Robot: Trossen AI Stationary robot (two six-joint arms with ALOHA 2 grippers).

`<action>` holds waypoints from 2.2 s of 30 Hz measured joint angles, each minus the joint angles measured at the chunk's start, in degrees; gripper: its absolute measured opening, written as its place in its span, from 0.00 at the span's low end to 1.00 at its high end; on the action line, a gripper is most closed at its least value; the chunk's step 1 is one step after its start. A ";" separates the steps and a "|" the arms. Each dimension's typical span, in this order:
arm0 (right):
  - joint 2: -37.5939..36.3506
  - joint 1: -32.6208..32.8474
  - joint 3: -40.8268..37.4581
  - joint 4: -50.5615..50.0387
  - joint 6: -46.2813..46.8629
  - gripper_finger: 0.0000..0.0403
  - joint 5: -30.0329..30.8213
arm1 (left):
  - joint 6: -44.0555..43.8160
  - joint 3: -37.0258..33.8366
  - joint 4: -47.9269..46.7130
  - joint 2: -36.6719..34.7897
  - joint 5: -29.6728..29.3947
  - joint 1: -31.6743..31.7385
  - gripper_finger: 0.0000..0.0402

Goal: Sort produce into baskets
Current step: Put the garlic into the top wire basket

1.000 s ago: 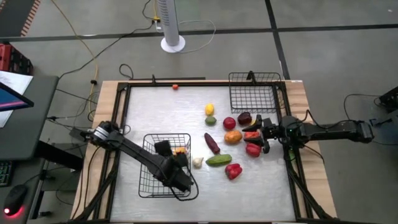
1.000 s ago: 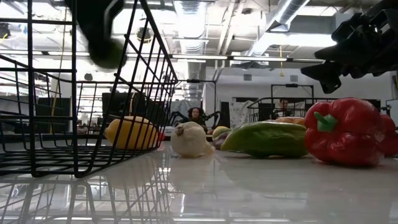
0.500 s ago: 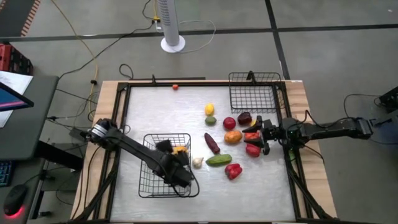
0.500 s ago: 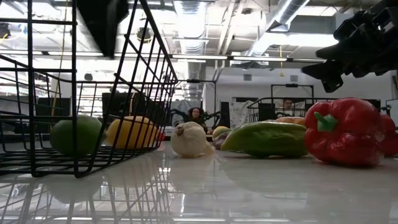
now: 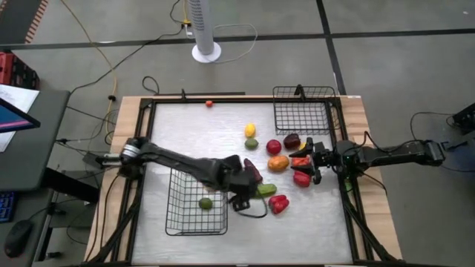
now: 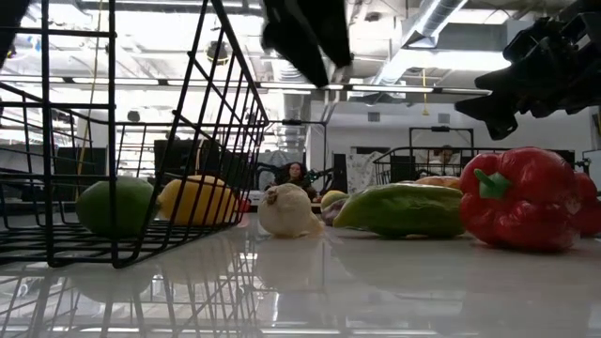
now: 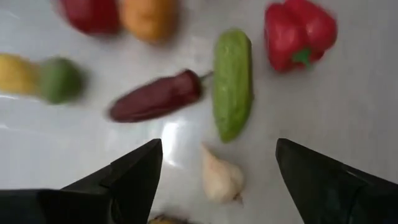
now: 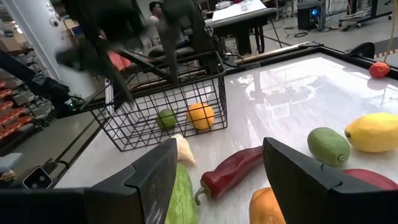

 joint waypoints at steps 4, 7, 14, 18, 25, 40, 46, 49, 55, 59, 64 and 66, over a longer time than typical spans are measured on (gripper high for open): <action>-0.02 0.00 0.00 0.00 -0.09 0.66 0.00 | 1.87 2.58 -0.61 4.61 4.92 2.26 0.75; -0.02 0.00 0.00 0.00 -0.20 0.66 0.00 | 3.86 6.45 -4.19 8.56 5.40 2.90 0.75; 0.00 0.00 -0.02 0.00 -0.88 0.66 0.04 | 6.58 19.62 -14.80 19.29 7.54 2.41 0.75; 0.00 0.00 -0.02 -0.37 -0.88 0.66 0.04 | 6.54 25.12 -24.18 25.17 9.03 2.40 0.75; 0.00 0.00 -0.02 -0.37 -0.90 0.66 0.04 | 6.03 26.74 -28.49 27.48 8.70 2.45 0.75; -0.02 0.00 -0.02 -0.33 -0.92 0.66 0.04 | 9.88 26.32 -28.88 27.48 9.88 2.43 0.73; -0.01 0.00 -0.02 -0.35 -0.94 0.66 0.04 | 10.50 26.29 -28.92 27.48 9.88 2.43 0.58; -0.01 0.00 -0.02 -0.36 -0.95 0.66 0.04 | 10.58 26.29 -28.93 27.48 10.08 2.43 0.48; 0.00 0.00 -0.02 -0.42 -0.95 0.66 0.04 | 10.90 26.29 -28.91 27.48 10.69 2.61 0.32; -0.01 0.00 -0.02 -0.42 -0.92 0.66 0.04 | 11.05 26.29 -28.82 27.48 10.57 2.71 0.27; 0.00 0.00 -0.03 -0.42 -0.95 0.66 0.04 | 12.45 28.34 -29.23 27.48 9.70 2.73 0.27; 0.00 0.00 -0.04 -0.42 -0.95 0.66 0.04 | 12.56 28.98 -29.34 26.69 8.15 2.73 0.27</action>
